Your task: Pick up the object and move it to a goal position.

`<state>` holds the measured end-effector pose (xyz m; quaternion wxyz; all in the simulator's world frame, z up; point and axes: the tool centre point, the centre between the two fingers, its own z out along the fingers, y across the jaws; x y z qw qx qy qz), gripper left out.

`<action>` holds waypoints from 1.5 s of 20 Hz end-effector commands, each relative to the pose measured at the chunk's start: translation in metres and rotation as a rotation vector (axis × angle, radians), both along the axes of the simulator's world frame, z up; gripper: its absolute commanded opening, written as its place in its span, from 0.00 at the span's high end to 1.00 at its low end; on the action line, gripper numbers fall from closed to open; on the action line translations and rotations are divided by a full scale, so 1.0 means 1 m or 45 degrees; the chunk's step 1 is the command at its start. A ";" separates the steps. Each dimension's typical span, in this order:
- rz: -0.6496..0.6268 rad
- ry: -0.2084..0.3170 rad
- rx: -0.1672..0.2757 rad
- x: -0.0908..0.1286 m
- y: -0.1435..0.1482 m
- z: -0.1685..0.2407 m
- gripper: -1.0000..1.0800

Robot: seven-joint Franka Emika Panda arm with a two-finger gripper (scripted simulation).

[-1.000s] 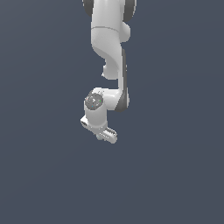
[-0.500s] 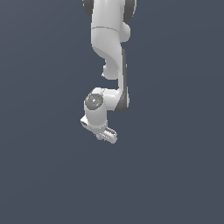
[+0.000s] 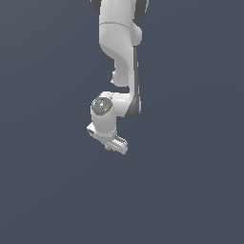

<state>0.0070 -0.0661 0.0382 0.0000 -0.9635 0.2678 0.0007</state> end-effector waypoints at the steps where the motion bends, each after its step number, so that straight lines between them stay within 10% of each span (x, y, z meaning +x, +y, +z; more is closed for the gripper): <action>1: 0.000 -0.002 0.000 -0.002 0.000 0.012 1.00; 30: -0.003 -0.002 -0.001 -0.071 -0.005 0.309 1.00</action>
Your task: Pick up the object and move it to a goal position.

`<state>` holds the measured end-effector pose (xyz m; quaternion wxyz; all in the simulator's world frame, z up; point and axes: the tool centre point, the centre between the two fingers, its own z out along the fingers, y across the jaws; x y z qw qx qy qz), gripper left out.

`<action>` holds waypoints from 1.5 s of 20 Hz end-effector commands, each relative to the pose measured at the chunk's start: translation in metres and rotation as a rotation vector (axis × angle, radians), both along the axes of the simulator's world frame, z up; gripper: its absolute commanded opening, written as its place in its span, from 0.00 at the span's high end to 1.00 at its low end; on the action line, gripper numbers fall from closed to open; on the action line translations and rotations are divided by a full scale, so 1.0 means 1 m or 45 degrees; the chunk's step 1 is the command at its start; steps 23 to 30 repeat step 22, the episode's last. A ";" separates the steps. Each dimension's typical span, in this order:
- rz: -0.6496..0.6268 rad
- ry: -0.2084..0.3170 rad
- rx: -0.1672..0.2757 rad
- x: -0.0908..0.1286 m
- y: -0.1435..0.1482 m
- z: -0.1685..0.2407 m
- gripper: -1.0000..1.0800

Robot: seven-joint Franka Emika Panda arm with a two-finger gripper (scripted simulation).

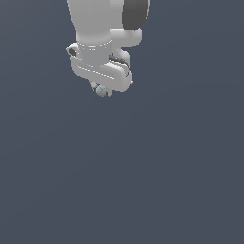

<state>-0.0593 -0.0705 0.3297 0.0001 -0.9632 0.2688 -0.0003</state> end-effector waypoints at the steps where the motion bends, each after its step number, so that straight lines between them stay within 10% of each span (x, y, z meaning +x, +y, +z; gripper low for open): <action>1: 0.000 0.001 0.000 -0.006 0.000 0.028 1.00; 14: 0.002 0.001 0.000 -0.024 -0.001 0.126 1.00; 30: 0.002 0.001 0.000 -0.025 -0.001 0.141 1.00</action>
